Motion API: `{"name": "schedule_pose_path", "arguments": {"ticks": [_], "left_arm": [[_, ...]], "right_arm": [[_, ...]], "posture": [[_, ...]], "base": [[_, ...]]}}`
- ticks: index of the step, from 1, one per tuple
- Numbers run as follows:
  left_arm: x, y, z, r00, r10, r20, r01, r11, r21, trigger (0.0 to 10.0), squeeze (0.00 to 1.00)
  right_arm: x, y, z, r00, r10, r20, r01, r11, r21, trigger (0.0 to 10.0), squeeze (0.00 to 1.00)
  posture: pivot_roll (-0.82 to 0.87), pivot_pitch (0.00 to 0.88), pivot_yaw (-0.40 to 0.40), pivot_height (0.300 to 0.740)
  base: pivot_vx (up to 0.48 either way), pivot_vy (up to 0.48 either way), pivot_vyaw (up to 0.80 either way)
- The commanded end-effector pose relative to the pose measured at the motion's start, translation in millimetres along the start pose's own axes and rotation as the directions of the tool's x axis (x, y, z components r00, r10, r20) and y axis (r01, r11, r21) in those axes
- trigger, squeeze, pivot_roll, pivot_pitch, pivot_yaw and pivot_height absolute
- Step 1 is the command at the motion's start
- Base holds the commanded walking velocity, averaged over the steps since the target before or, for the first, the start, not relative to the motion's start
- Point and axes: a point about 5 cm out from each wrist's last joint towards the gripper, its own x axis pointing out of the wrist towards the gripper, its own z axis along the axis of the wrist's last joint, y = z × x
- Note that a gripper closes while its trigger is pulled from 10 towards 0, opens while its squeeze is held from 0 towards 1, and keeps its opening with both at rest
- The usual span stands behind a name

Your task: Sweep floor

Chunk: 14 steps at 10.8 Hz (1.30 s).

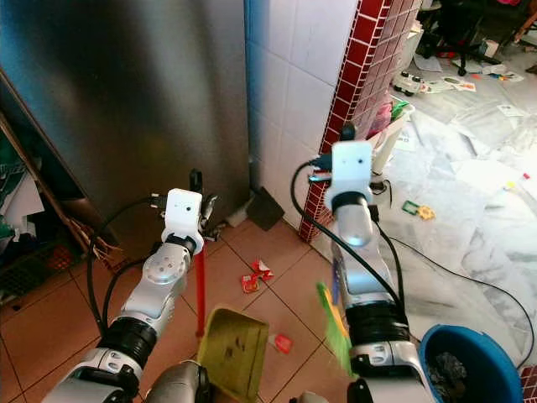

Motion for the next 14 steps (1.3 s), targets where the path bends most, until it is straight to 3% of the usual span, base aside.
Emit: {"name": "schedule_pose_path", "arguments": {"ticks": [1, 2, 4, 7, 9, 11, 13, 14], "left_arm": [[2.4, 0.7, 6.7, 1.000, -0.003, 0.016, 0.003, 0.999, 0.042, 10.0, 0.00], [1.9, 1.4, 2.9, 1.000, 0.013, -0.006, -0.013, 0.998, 0.057, 10.0, 0.00], [1.5, 1.1, -5.6, 0.998, 0.058, -0.036, -0.056, 0.997, 0.054, 10.0, 0.00], [5.4, -9.4, -11.7, 0.996, 0.022, -0.084, -0.028, 0.998, -0.063, 10.0, 0.00], [8.0, -15.6, -13.0, 0.995, -0.003, -0.096, -0.006, 0.996, -0.094, 10.0, 0.00], [9.5, -13.2, -14.6, 0.994, -0.008, -0.105, -0.003, 0.995, -0.101, 10.0, 0.00], [11.8, -6.9, -8.1, 0.998, 0.025, -0.060, -0.032, 0.992, -0.121, 10.0, 0.00], [14.2, -1.9, 0.6, 0.999, 0.042, -0.006, -0.043, 0.992, -0.117, 10.0, 0.00]], "right_arm": [[2.4, -6.8, 7.3, 0.999, -0.031, 0.030, 0.032, 0.999, -0.034, 10.0, 0.00], [2.2, -8.5, 3.4, 0.999, -0.040, 0.004, 0.041, 0.998, -0.056, 10.0, 0.00], [0.4, -1.6, -9.7, 0.995, -0.011, -0.101, 0.013, 1.000, 0.024, 10.0, 0.00], [-3.0, 19.2, -17.7, 0.975, 0.088, -0.204, -0.031, 0.964, 0.266, 10.0, 0.00], [-2.4, 29.0, -5.4, 0.971, 0.176, -0.162, -0.102, 0.916, 0.388, 10.0, 0.00], [8.3, 29.7, 21.5, 0.982, 0.185, -0.046, -0.139, 0.860, 0.491, 10.0, 0.00], [18.0, 18.4, 39.6, 0.991, 0.127, 0.036, -0.129, 0.879, 0.459, 10.0, 0.00], [23.0, 9.6, 51.3, 0.990, 0.097, 0.102, -0.129, 0.921, 0.369, 10.0, 0.00]], "posture": [[-0.09, 0.007, 0.000, 0.740], [-0.09, 0.006, -0.006, 0.740], [-0.10, 0.001, -0.017, 0.740], [-0.10, 0.002, -0.019, 0.740], [-0.11, 0.003, -0.008, 0.740], [-0.11, 0.000, 0.005, 0.740], [-0.10, 0.000, 0.007, 0.740], [-0.10, 0.000, 0.006, 0.740]], "base": [[0.000, 0.000, 0.00], [0.000, 0.000, 0.00], [0.000, 0.000, 0.00], [0.000, 0.000, 0.00], [0.000, 0.000, 0.00], [0.000, 0.000, 0.00], [0.000, 0.000, 0.00], [0.000, 0.000, 0.00]]}}
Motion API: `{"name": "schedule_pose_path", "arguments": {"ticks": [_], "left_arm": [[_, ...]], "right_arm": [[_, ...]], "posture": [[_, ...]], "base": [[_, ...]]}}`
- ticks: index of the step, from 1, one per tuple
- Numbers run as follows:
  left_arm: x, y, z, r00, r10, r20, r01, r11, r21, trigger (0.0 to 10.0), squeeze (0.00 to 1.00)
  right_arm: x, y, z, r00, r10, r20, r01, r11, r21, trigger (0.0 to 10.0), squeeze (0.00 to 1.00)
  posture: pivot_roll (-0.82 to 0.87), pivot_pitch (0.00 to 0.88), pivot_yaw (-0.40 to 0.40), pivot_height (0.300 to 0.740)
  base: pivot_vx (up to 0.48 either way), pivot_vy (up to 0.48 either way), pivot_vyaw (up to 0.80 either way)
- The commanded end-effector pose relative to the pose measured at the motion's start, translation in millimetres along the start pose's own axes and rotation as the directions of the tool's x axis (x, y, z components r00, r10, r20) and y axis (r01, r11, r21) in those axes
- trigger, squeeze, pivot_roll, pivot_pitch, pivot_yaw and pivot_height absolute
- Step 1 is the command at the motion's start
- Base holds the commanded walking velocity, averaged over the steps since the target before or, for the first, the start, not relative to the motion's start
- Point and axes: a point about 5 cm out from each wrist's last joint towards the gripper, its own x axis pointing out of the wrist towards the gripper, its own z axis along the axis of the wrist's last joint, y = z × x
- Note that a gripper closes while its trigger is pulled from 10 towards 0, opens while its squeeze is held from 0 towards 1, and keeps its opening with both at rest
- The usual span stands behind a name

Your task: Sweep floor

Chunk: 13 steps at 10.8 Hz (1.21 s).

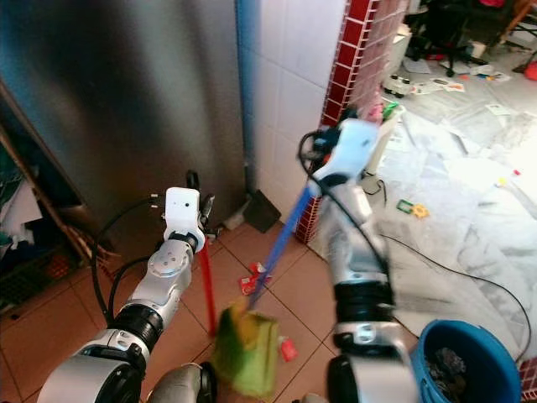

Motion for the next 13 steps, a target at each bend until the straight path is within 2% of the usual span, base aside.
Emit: {"name": "schedule_pose_path", "arguments": {"ticks": [1, 4, 6, 8, 11, 12, 13], "left_arm": [[3.6, -2.6, 9.0, 0.999, -0.023, 0.033, 0.023, 1.000, -0.008, 10.0, 0.00], [2.4, -27.6, 7.6, 0.989, -0.149, 0.024, 0.150, 0.988, -0.049, 10.0, 0.00], [4.4, -33.6, 14.0, 0.981, -0.191, 0.042, 0.193, 0.979, -0.060, 10.0, 0.00], [7.4, -20.8, 30.4, 0.981, -0.154, 0.118, 0.156, 0.988, -0.009, 10.0, 0.00], [5.4, 3.1, 73.7, 0.954, -0.089, 0.287, 0.080, 0.996, 0.044, 10.0, 0.00], [2.7, 5.4, 76.2, 0.951, -0.092, 0.295, 0.079, 0.995, 0.057, 10.0, 0.00], [-0.6, 6.2, 66.5, 0.961, -0.097, 0.259, 0.077, 0.993, 0.089, 10.0, 0.00]], "right_arm": [[6.4, 2.3, 29.4, 0.990, 0.012, 0.143, -0.003, 0.998, -0.063, 10.0, 0.00], [5.6, 0.2, 39.1, 0.972, 0.006, 0.237, 0.045, 0.976, -0.211, 10.0, 0.00], [3.7, -0.4, 35.7, 0.969, 0.010, 0.246, 0.055, 0.964, -0.259, 10.0, 0.00], [-0.2, -1.3, 28.4, 0.970, 0.002, 0.244, 0.068, 0.958, -0.278, 10.0, 0.00], [-3.7, 0.0, 21.6, 0.971, 0.007, 0.239, 0.068, 0.950, -0.306, 10.0, 0.00], [-3.9, 0.1, 18.9, 0.974, 0.005, 0.227, 0.070, 0.946, -0.318, 10.0, 0.00], [-4.0, -0.7, 15.9, 0.977, -0.009, 0.213, 0.083, 0.937, -0.340, 10.0, 0.00]], "posture": [[-0.10, 0.000, 0.004, 0.740], [-0.09, 0.000, 0.000, 0.740], [-0.10, 0.000, 0.005, 0.740], [-0.09, 0.000, 0.009, 0.740], [-0.08, 0.008, 0.006, 0.740], [-0.08, 0.011, 0.004, 0.740], [-0.07, 0.013, 0.003, 0.740]], "base": [[0.000, 0.000, 0.00], [0.000, 0.000, 0.00], [0.000, 0.000, 0.00], [0.000, 0.000, 0.00], [0.000, 0.000, 0.00], [0.000, 0.000, 0.00], [0.000, 0.000, 0.00]]}}
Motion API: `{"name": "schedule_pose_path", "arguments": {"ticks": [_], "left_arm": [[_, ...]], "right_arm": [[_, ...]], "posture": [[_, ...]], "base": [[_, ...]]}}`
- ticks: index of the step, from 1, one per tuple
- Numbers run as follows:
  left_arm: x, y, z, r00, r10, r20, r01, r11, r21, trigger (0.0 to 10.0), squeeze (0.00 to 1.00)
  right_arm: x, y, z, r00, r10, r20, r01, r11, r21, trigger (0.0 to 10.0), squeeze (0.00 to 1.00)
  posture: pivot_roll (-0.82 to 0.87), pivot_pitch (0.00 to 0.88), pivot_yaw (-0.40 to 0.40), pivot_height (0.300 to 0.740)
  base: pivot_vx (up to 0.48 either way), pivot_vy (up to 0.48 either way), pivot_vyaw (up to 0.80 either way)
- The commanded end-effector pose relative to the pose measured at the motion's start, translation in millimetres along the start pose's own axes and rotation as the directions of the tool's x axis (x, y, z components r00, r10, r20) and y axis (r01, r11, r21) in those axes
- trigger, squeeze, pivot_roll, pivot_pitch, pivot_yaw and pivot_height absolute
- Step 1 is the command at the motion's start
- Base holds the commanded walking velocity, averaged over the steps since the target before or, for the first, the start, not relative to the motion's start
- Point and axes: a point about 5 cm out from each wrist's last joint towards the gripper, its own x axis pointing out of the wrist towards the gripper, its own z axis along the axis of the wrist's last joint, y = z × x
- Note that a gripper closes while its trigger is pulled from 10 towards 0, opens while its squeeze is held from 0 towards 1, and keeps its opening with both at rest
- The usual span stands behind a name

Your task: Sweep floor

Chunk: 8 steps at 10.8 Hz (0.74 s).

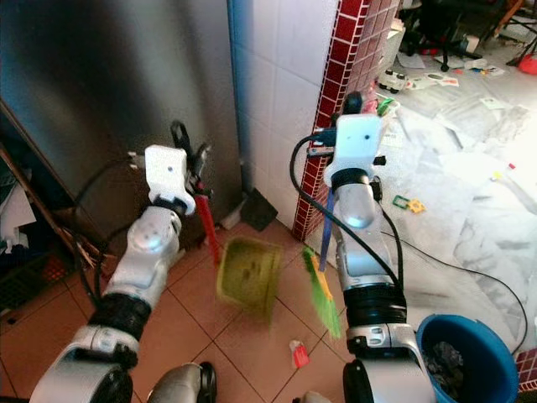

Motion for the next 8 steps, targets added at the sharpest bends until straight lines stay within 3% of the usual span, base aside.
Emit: {"name": "schedule_pose_path", "arguments": {"ticks": [1, 4, 8], "left_arm": [[-8.4, -0.4, -21.0, 0.995, 0.005, -0.100, -0.003, 1.000, 0.017, 10.0, 0.00], [-20.5, -1.5, -52.5, 0.976, 0.000, -0.219, 0.018, 0.997, 0.079, 10.0, 0.00], [-18.2, 3.1, -56.9, 0.977, 0.075, -0.201, -0.049, 0.990, 0.130, 10.0, 0.00]], "right_arm": [[1.3, -1.5, 3.4, 1.000, -0.010, 0.012, 0.011, 0.999, -0.047, 10.0, 0.00], [-1.2, -1.5, 3.7, 1.000, -0.014, -0.007, 0.013, 0.998, -0.064, 10.0, 0.00], [-20.4, -1.6, -6.0, 0.997, -0.017, -0.073, 0.012, 0.998, -0.069, 10.0, 0.00]], "posture": [[-0.08, 0.016, 0.004, 0.740], [-0.10, 0.043, 0.010, 0.740], [-0.12, 0.078, 0.021, 0.740]], "base": [[0.000, 0.000, 0.00], [0.000, 0.000, 0.00], [0.000, 0.000, 0.00]]}}
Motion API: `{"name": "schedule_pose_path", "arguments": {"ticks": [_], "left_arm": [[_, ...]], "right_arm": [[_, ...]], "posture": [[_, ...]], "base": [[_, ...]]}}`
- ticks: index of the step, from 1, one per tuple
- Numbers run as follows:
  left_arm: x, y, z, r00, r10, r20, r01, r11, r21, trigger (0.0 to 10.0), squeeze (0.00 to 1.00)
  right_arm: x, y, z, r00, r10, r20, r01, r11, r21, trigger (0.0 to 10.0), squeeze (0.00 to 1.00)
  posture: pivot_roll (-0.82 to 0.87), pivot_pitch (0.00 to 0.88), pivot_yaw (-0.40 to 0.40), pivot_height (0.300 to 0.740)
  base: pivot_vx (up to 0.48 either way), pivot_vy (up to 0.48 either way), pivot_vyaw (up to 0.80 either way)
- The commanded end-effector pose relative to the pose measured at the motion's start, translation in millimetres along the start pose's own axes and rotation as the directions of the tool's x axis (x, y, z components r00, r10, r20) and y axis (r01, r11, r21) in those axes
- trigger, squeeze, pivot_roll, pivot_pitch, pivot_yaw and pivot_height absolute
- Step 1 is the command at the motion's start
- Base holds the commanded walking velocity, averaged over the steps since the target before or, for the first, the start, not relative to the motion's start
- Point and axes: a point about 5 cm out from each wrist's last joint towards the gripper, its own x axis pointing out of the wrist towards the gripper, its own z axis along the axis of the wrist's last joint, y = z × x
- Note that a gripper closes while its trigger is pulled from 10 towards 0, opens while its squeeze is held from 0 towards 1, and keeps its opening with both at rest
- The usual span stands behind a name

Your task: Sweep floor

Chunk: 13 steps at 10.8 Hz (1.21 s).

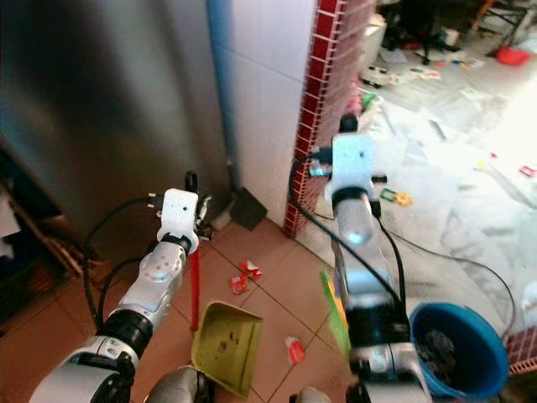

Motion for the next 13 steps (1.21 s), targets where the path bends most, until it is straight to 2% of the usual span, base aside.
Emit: {"name": "schedule_pose_path", "arguments": {"ticks": [1, 3, 6, 7, 8, 10, 13], "left_arm": [[3.0, 3.0, 5.5, 0.999, 0.020, 0.031, -0.021, 0.999, 0.047, 10.0, 0.00], [5.5, -2.9, 5.5, 1.000, 0.022, 0.022, -0.023, 0.998, 0.053, 10.0, 0.00], [-0.8, -9.4, -6.2, 1.000, 0.030, -0.005, -0.029, 0.999, 0.043, 10.0, 0.00], [-1.0, -10.2, -7.7, 0.999, 0.031, -0.013, -0.031, 0.999, 0.038, 10.0, 0.00], [-0.1, -11.3, -7.2, 0.999, 0.032, -0.011, -0.032, 0.999, 0.035, 10.0, 0.00], [1.5, -12.8, -6.3, 0.999, 0.033, -0.015, -0.033, 0.999, 0.028, 10.0, 0.00], [2.8, -12.9, -6.2, 0.999, 0.034, -0.018, -0.034, 0.999, 0.023, 10.0, 0.00]], "right_arm": [[-1.5, 2.6, 10.9, 0.999, 0.011, 0.037, -0.010, 1.000, -0.015, 10.0, 0.00], [-7.1, 6.2, 2.1, 0.999, 0.038, -0.022, -0.039, 0.999, -0.012, 10.0, 0.00], [-19.1, 9.0, -20.8, 0.976, 0.053, -0.210, -0.043, 0.998, 0.053, 10.0, 0.00], [-20.7, 8.2, -25.6, 0.963, 0.031, -0.269, 0.002, 0.993, 0.122, 10.0, 0.00], [-19.9, 8.2, -26.6, 0.946, 0.007, -0.324, 0.079, 0.965, 0.251, 10.0, 0.00], [-12.3, 9.4, -13.7, 0.955, -0.002, -0.296, 0.136, 0.892, 0.431, 10.0, 0.00], [-7.7, 18.6, 8.4, 0.976, 0.084, -0.203, 0.042, 0.837, 0.546, 10.0, 0.00]], "posture": [[-0.11, 0.081, 0.018, 0.740], [-0.11, 0.091, 0.014, 0.740], [-0.13, 0.109, 0.019, 0.740], [-0.13, 0.110, 0.019, 0.740], [-0.14, 0.108, 0.018, 0.740], [-0.14, 0.101, 0.015, 0.740], [-0.15, 0.091, 0.016, 0.740]], "base": [[0.000, 0.000, 0.00], [0.000, 0.000, 0.00], [0.000, 0.000, 0.00], [0.000, 0.000, 0.00], [0.000, 0.000, 0.00], [0.000, 0.000, 0.00], [0.000, 0.000, 0.00]]}}
